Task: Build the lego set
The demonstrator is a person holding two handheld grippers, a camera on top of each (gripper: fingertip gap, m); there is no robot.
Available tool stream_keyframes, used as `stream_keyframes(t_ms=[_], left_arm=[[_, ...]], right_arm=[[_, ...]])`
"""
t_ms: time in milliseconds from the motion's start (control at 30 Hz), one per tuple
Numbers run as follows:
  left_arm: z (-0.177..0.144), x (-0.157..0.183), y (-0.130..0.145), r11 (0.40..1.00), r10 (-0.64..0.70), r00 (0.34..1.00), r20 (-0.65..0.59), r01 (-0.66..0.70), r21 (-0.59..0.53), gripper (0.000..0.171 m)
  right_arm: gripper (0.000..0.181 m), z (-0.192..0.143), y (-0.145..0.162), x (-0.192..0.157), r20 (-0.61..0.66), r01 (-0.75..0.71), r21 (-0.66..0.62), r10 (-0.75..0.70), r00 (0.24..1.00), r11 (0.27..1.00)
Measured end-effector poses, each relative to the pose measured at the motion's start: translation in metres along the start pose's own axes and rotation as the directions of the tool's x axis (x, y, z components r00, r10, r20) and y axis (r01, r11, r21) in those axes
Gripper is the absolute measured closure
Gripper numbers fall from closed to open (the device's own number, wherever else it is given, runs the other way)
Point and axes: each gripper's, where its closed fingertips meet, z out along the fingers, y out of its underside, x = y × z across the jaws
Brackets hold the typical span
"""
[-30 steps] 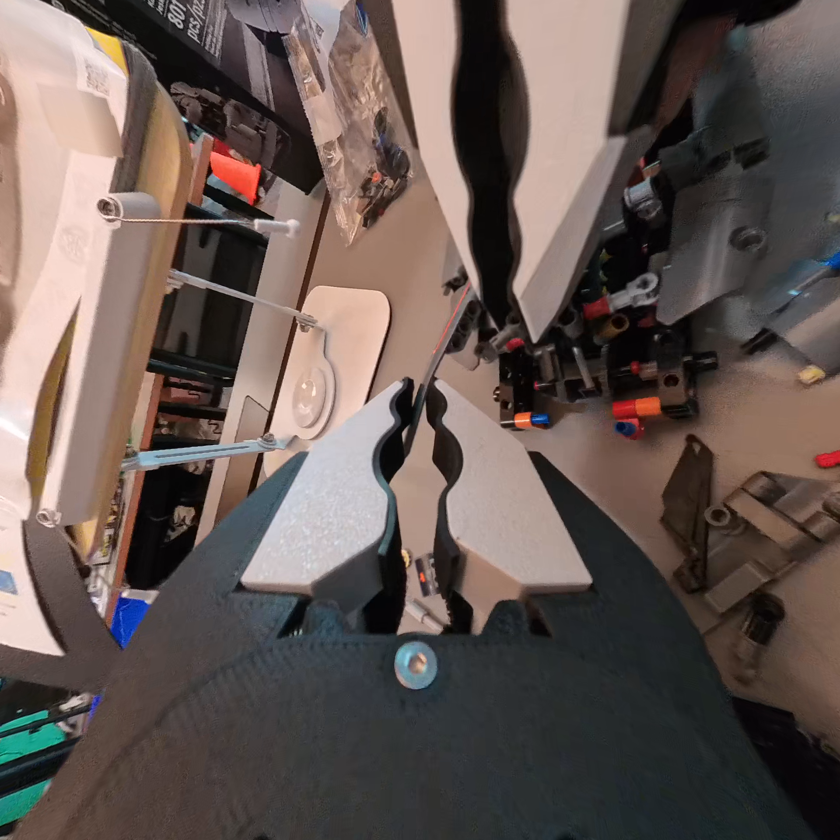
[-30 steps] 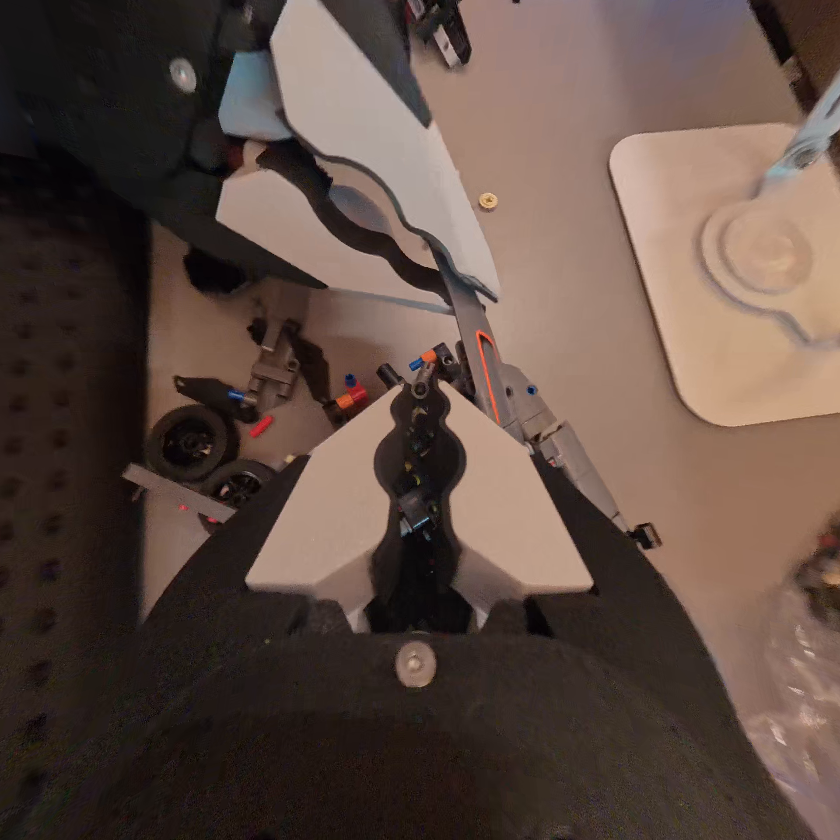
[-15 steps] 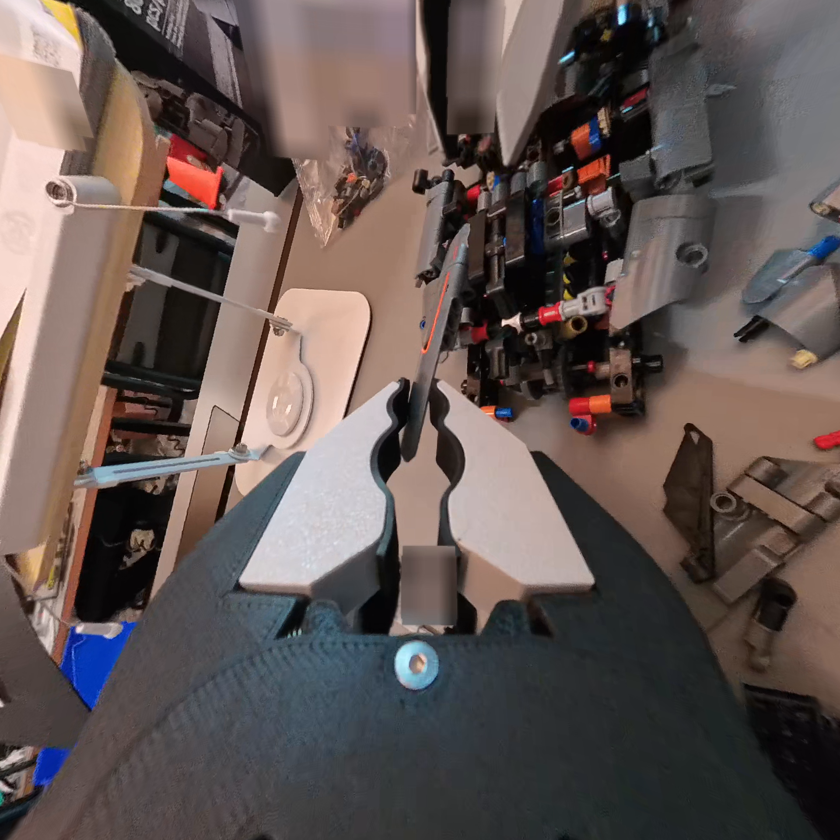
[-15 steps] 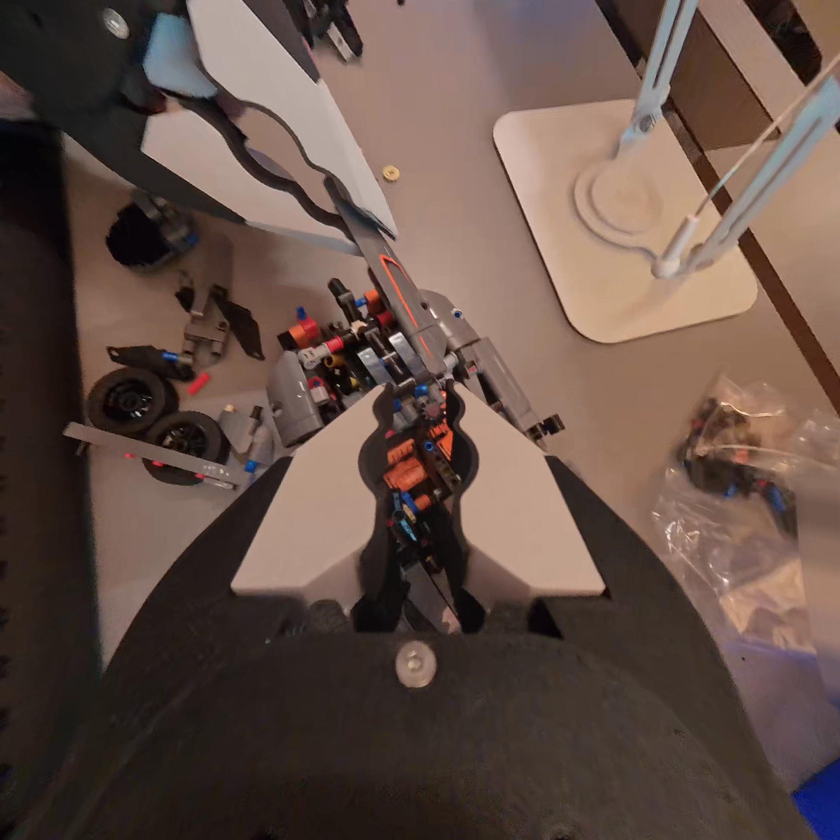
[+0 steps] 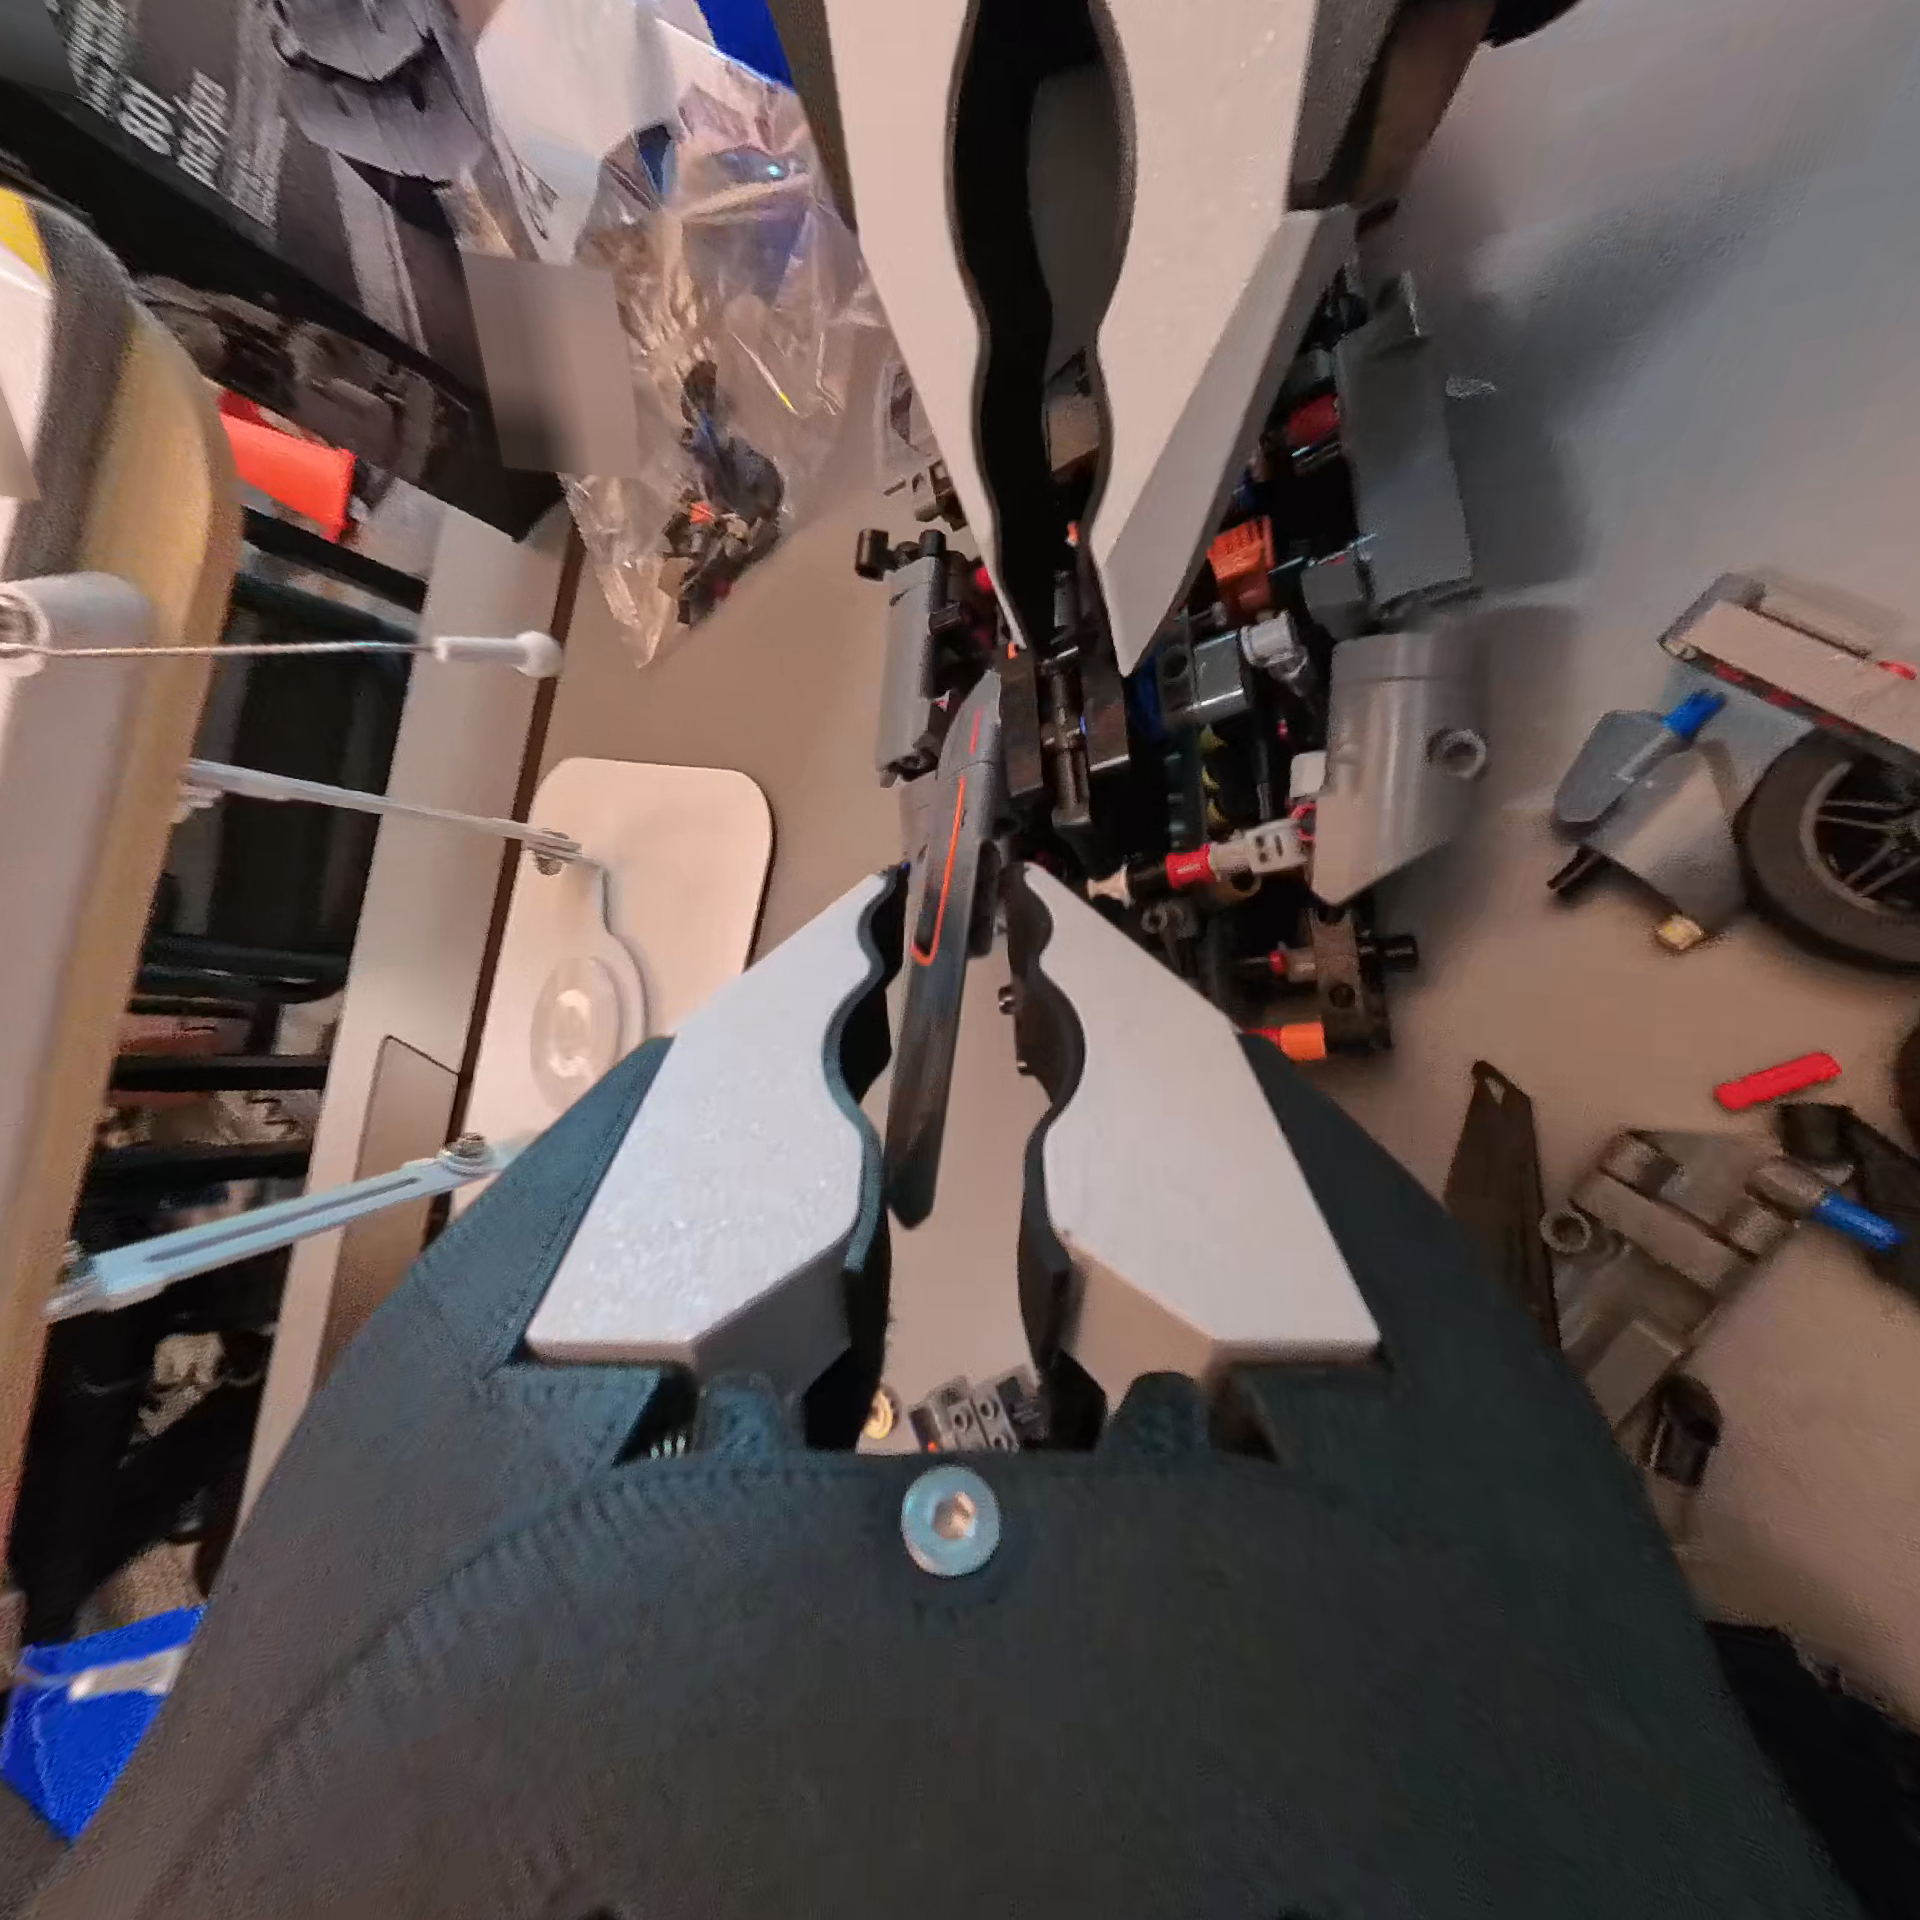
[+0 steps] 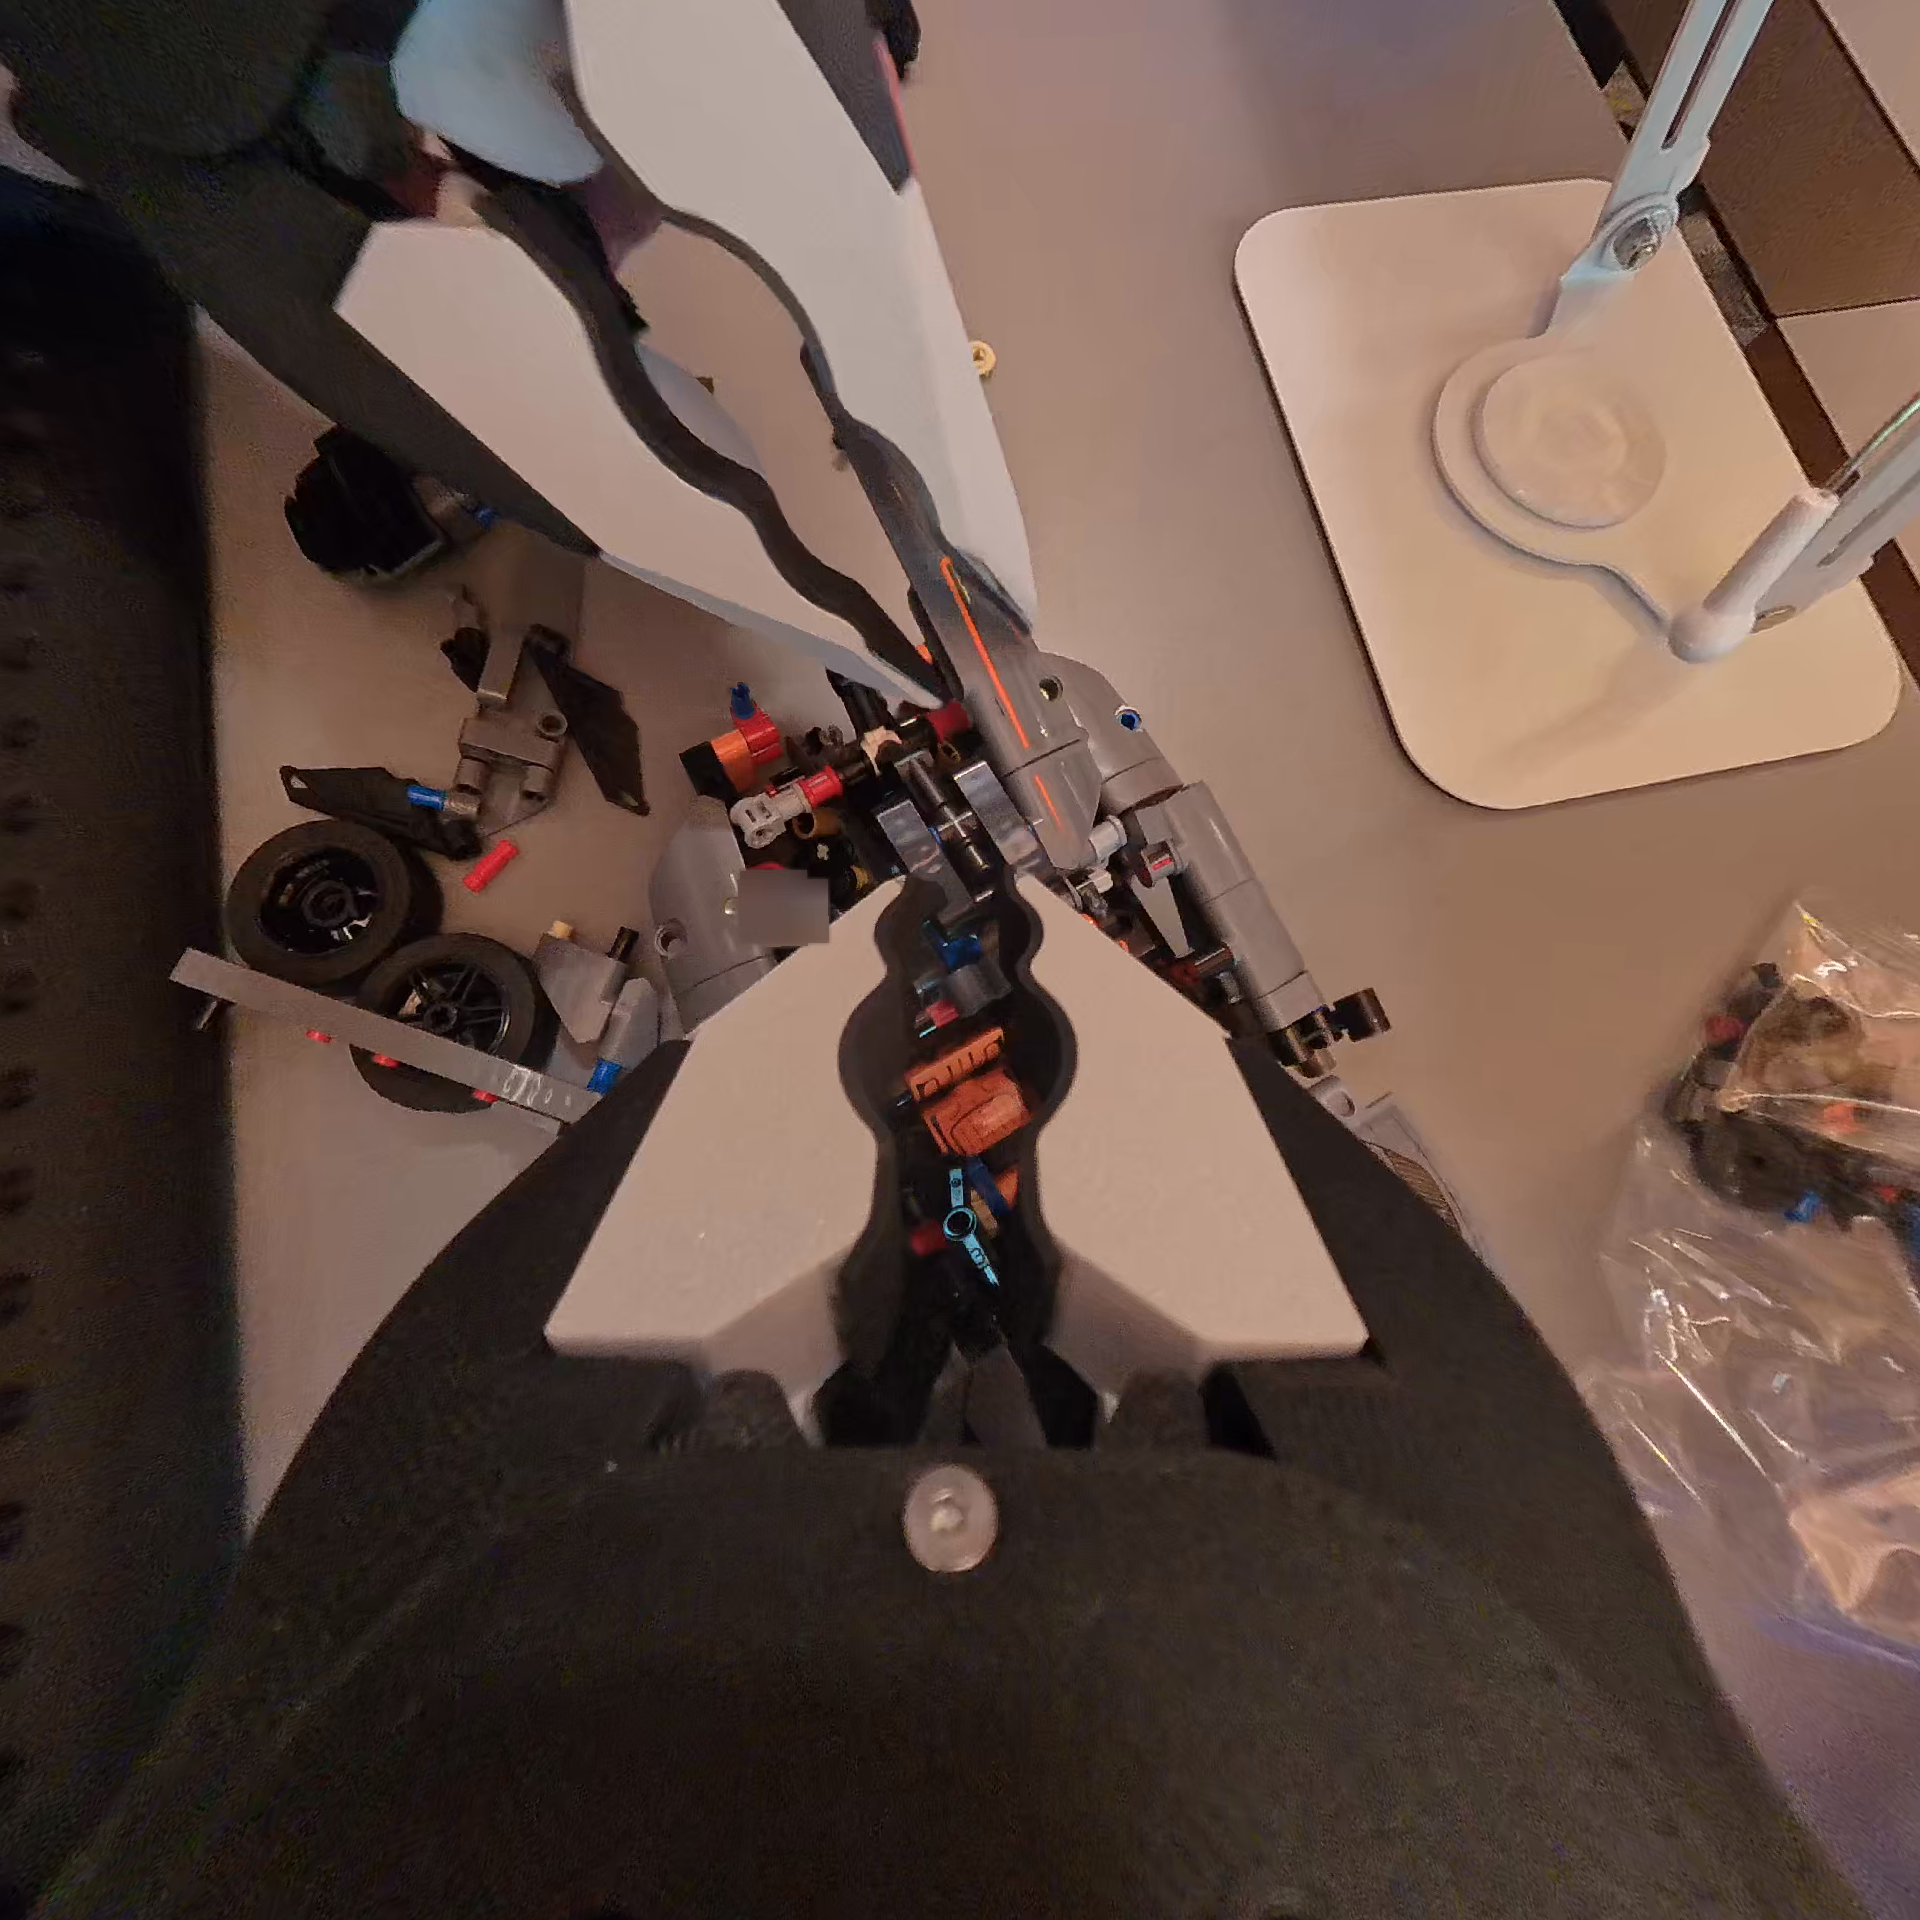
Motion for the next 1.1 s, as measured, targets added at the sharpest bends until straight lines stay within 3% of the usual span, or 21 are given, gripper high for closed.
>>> stream_keyframes(t_ms=[200,367,567,867,1000,1033,1100], left_arm=[[0.015,0.002,0.005,0.978,-0.200,0.964,-0.175,0.187,-0.090,0.155],[0.019,0.008,0.008,0.889,-0.458,0.787,-0.414,0.417,-0.191,0.151],[0.019,0.010,0.007,0.867,-0.497,0.722,-0.481,0.439,-0.238,0.150],[0.024,0.002,0.009,0.928,-0.363,0.890,-0.277,0.320,-0.188,0.152],[0.023,-0.006,0.008,0.924,-0.375,0.903,-0.210,0.344,-0.169,0.152],[0.023,-0.019,0.012,0.918,-0.382,0.916,-0.126,0.360,-0.167,0.154],[0.020,-0.034,0.005,0.907,-0.419,0.903,-0.096,0.410,-0.097,0.156]], right_arm=[[0.176,0.004,-0.002,-0.004,0.044,-0.022,0.022,0.021,0.999,1.000],[0.175,0.006,-0.002,-0.003,0.063,-0.036,0.048,0.033,0.997,0.998],[0.175,0.006,-0.003,-0.004,0.096,-0.046,0.064,0.040,0.995,0.997],[0.176,0.010,-0.002,-0.003,0.110,-0.069,0.062,0.062,0.992,0.996],[0.177,0.012,-0.002,-0.003,0.114,-0.081,0.071,0.072,0.991,0.994],[0.177,0.012,-0.002,-0.008,0.133,-0.077,0.071,0.067,0.989,0.994],[0.177,0.013,-0.004,-0.013,0.136,-0.055,0.074,0.044,0.990,0.996]])
